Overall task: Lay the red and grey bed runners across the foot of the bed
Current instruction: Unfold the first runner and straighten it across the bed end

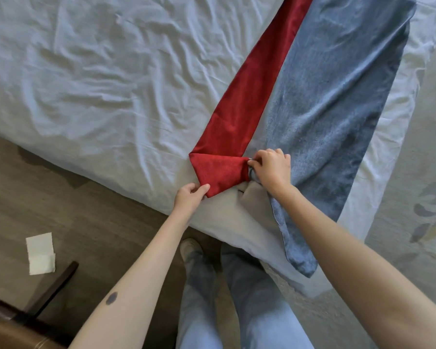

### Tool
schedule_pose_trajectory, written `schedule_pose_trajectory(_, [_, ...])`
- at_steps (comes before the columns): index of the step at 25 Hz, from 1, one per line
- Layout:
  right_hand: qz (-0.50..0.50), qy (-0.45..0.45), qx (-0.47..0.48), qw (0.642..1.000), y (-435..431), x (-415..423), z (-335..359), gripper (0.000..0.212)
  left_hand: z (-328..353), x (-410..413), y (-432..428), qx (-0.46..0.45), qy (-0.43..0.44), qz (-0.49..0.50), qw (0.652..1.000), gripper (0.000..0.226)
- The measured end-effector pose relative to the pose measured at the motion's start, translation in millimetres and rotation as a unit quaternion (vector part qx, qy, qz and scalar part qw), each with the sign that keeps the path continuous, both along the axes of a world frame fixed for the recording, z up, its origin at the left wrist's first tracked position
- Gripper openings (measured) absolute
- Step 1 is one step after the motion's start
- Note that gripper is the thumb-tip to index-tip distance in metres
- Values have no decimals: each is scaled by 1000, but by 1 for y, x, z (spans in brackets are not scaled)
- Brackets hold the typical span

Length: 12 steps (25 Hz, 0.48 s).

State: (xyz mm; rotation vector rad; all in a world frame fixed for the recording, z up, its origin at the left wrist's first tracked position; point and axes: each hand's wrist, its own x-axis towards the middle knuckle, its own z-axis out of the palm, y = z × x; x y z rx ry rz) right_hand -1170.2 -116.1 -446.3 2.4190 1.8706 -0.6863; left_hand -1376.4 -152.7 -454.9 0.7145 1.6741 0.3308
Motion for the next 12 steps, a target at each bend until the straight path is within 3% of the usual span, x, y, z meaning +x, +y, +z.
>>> schedule_pose_trajectory(5, [-121, 88, 112, 982, -65, -3, 16, 23, 4, -31, 11, 21, 75, 42, 996, 18])
schedule_pose_trajectory(9, [-67, 85, 41, 993, -128, -26, 6, 18, 5, -58, 13, 34, 104, 45, 993, 13])
schedule_pose_trajectory(12, [-138, 81, 48, 986, -142, -36, -1, 16, 6, -78, 9, 44, 135, 31, 989, 22])
